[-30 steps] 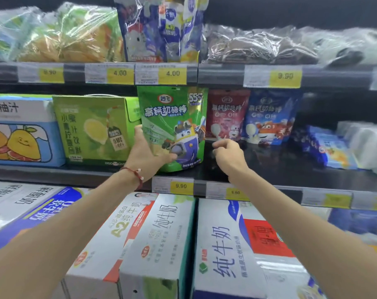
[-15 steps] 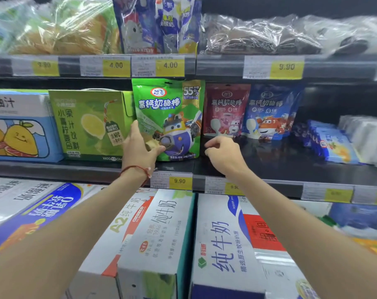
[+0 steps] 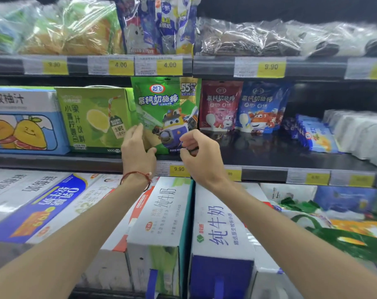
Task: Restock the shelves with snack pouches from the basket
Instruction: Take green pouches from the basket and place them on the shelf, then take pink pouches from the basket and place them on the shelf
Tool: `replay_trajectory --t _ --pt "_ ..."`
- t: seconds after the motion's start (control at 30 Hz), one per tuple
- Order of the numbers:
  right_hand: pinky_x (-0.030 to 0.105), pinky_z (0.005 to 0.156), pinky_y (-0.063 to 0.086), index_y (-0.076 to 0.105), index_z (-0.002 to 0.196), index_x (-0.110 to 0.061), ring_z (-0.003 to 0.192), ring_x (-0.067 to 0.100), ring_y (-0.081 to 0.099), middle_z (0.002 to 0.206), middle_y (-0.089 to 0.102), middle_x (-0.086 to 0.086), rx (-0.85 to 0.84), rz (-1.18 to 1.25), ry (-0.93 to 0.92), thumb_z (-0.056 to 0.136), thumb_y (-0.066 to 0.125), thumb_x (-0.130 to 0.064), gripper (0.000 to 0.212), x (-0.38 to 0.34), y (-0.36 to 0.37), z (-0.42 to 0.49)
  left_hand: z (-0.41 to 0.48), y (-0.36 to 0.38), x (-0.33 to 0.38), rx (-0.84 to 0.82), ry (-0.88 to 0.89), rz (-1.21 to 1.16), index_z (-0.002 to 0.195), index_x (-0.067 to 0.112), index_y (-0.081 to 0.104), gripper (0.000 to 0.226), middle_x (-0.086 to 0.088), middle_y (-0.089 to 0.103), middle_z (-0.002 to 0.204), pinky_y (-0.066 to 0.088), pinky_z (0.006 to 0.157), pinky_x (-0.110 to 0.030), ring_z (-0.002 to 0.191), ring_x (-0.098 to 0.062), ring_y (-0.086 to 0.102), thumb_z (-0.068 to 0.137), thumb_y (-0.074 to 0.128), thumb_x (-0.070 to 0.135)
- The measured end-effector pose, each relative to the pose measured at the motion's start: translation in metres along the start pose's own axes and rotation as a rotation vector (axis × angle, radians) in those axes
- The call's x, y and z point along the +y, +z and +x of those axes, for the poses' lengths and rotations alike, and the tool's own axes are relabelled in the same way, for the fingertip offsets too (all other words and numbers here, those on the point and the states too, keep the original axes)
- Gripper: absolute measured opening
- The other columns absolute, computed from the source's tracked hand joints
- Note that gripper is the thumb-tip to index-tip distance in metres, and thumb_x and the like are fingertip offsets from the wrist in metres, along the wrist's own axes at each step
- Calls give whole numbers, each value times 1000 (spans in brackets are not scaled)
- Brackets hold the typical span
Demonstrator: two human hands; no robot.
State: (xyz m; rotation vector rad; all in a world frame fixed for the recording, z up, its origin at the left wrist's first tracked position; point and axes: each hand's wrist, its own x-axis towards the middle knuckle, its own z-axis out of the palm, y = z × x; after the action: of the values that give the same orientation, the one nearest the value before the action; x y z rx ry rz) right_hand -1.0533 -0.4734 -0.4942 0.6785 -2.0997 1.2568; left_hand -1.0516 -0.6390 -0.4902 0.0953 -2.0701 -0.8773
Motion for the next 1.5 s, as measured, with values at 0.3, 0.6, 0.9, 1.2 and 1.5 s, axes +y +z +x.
replay_trajectory --t 0.3,0.6,0.9,1.2,1.5 --pt "24 77 55 68 100 -17 86 9 65 90 70 -6 -141 212 -29 86 64 -4 19 -75 65 -72 -69 -100 -40 72 2 -88 114 15 64 42 1 65 110 45 74 -4 94 -9 61 79 56 -6" --pt "26 71 54 68 95 -21 77 14 66 86 71 -6 -433 432 -109 85 65 -6 18 -148 182 -162 -152 -226 -136 175 -241 56 111 19 64 38 5 67 108 51 78 -18 90 -9 64 80 57 -2" --pt "34 72 55 72 89 -14 77 13 66 83 71 -5 -851 529 -264 81 62 -1 18 -211 286 -278 -279 -350 -220 298 -505 290 111 19 65 40 5 68 103 54 75 -21 87 -8 66 79 55 -3" --pt "28 74 51 73 87 -16 72 5 61 76 65 -15 -1254 416 -367 82 63 -9 13 -258 345 -390 -411 -439 -252 191 -833 404 108 15 67 36 5 68 102 40 75 -1 87 -9 63 81 56 -4" --pt "35 80 52 67 117 -12 103 29 65 119 68 11 -1544 -116 -142 88 52 -5 34 -248 394 -436 -479 -476 -291 -69 -1170 426 121 14 61 35 -5 64 120 45 94 -28 108 -22 60 86 61 11"
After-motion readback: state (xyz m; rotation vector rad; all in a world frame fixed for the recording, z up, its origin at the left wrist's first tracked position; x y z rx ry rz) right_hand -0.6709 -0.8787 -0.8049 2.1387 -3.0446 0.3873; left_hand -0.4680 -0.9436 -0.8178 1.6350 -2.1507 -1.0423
